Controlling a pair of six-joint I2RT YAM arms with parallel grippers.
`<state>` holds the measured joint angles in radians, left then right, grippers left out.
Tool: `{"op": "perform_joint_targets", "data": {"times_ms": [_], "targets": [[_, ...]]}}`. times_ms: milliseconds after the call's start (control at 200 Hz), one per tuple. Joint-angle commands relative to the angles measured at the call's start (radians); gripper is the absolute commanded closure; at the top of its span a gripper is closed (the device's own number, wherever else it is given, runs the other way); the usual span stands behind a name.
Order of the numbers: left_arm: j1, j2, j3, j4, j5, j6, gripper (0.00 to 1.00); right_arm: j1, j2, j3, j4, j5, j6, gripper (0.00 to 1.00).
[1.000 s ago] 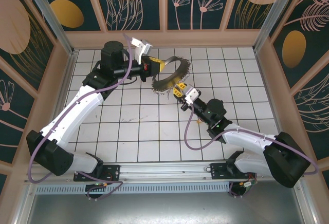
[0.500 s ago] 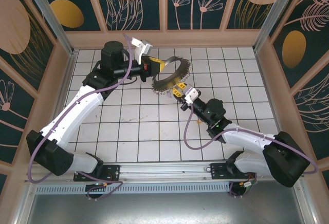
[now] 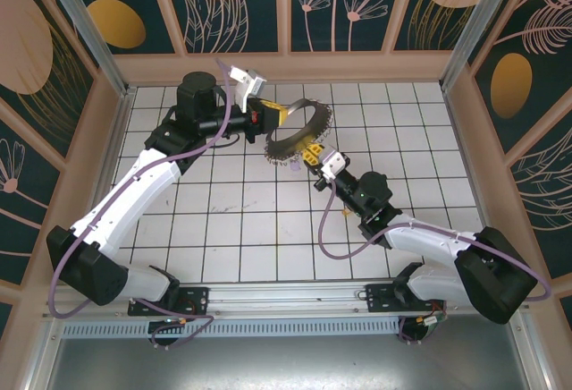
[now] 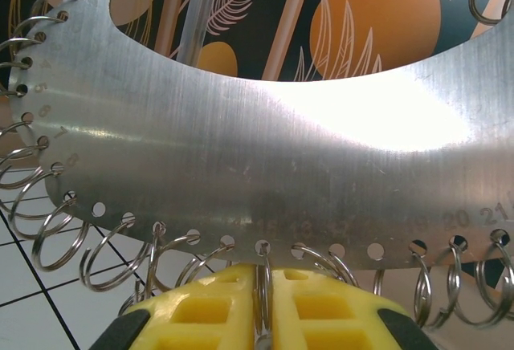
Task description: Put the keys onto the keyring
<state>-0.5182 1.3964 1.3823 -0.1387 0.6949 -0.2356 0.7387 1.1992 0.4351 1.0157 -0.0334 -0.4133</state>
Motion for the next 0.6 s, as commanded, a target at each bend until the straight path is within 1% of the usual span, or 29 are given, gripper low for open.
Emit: {"op": "perform_joint_targets", "data": {"times_ms": [0, 130, 400, 591], "targets": [[-0.006, -0.011, 0.033, 0.039, -0.001, 0.005, 1.00, 0.001, 0.007, 0.016, 0.056, 0.017, -0.004, 0.84], [-0.006, -0.013, 0.032, 0.039, -0.003, 0.003, 1.00, 0.001, 0.002, 0.006, 0.053, 0.016, -0.005, 0.81], [-0.006, -0.011, 0.031, 0.049, -0.003, -0.002, 1.00, 0.001, -0.001, -0.005, 0.045, -0.012, 0.000, 0.78], [-0.005, -0.008, 0.034, 0.050, -0.003, -0.002, 1.00, 0.001, -0.007, -0.022, 0.057, -0.008, 0.003, 0.78]]}}
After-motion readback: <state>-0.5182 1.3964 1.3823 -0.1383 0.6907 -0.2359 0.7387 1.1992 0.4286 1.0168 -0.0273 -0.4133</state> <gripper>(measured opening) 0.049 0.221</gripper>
